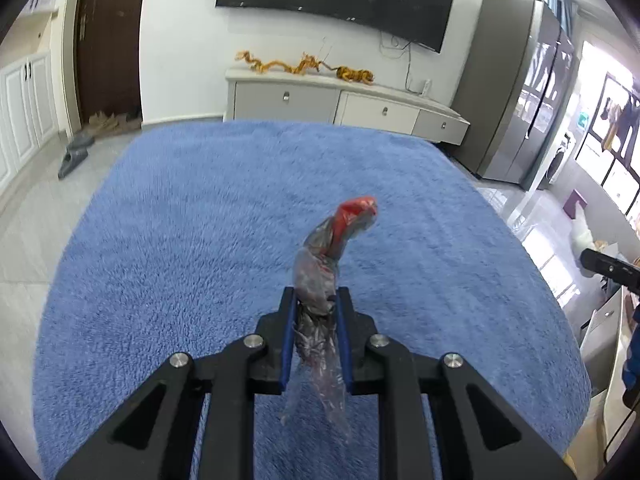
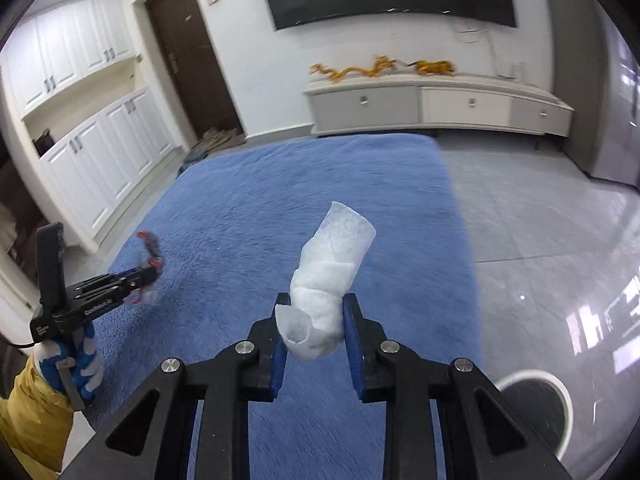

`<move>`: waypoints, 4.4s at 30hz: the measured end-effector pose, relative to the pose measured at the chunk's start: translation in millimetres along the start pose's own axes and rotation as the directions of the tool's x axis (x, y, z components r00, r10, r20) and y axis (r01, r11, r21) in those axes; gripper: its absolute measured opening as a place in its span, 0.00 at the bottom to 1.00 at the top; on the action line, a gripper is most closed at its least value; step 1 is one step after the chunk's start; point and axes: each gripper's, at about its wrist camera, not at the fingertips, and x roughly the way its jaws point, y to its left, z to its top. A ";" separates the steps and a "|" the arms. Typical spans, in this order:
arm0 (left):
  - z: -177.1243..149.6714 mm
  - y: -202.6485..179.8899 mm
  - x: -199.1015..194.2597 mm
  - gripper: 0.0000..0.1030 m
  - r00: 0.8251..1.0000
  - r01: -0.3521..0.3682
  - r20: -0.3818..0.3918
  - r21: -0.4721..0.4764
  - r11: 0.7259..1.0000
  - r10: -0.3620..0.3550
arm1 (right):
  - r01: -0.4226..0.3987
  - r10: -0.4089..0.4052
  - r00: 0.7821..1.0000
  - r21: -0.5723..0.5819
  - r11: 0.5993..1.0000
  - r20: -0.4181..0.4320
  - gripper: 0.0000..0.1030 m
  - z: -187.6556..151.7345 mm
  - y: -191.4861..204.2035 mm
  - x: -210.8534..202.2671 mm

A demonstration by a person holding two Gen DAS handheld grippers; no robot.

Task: Collect trash

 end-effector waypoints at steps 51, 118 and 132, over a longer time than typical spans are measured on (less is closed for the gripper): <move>-23.0 -464.4 103.3 0.18 0.874 0.459 -0.402 0.496 0.737 -0.273 | 0.236 -0.210 0.971 0.558 0.796 -0.112 0.26 -179.3 -264.7 -65.0; -10.1 -224.8 -36.2 0.73 0.989 -0.058 0.142 0.212 0.976 0.028 | 0.448 -0.488 0.840 0.202 0.871 0.237 1.00 -70.5 -52.4 -91.9; -9.5 -214.8 -43.5 0.73 0.983 -0.071 0.180 0.186 0.980 0.037 | 0.482 -0.513 0.823 0.178 0.858 0.244 1.00 -73.4 -43.1 -91.0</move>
